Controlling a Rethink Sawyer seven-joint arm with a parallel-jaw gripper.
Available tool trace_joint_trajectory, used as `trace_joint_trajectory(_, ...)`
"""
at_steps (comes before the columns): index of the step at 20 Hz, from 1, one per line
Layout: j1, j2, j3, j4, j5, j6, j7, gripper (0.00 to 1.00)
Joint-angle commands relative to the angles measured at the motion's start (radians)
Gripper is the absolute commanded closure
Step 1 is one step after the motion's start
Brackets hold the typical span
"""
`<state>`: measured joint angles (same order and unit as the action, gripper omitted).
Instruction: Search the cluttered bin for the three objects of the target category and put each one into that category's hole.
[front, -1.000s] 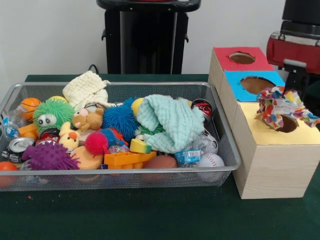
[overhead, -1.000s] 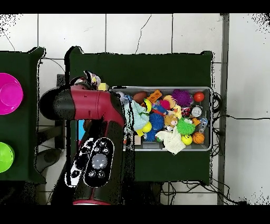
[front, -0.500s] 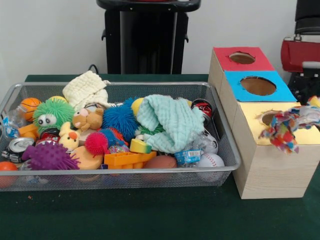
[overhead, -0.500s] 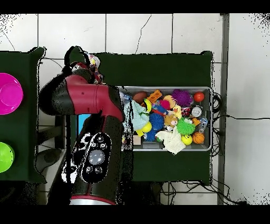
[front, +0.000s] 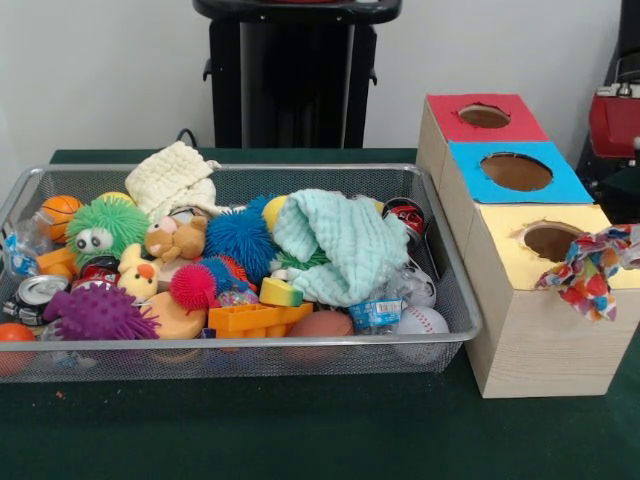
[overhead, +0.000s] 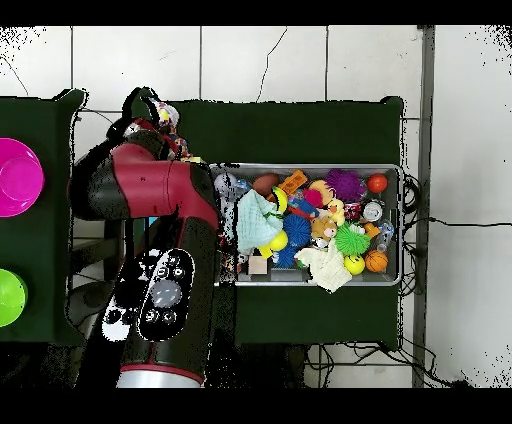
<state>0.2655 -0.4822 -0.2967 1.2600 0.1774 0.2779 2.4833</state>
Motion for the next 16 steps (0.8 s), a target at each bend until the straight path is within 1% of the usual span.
trace_joint_trajectory(1,-0.046,-0.035,0.092,0.149,0.009,0.259,0.04,1.0)
trace_joint_trajectory(2,-0.048,-0.045,0.089,0.157,0.0,0.312,0.02,1.0)
trace_joint_trajectory(5,-0.062,-0.081,0.102,0.193,-0.004,0.378,-0.008,1.0)
trace_joint_trajectory(9,-0.061,-0.094,0.096,0.189,0.0,0.427,0.017,1.0)
trace_joint_trajectory(11,-0.059,-0.096,0.096,0.175,0.01,0.435,0.041,1.0)
trace_joint_trajectory(16,-0.046,-0.078,0.107,0.15,0.056,0.399,0.133,1.0)
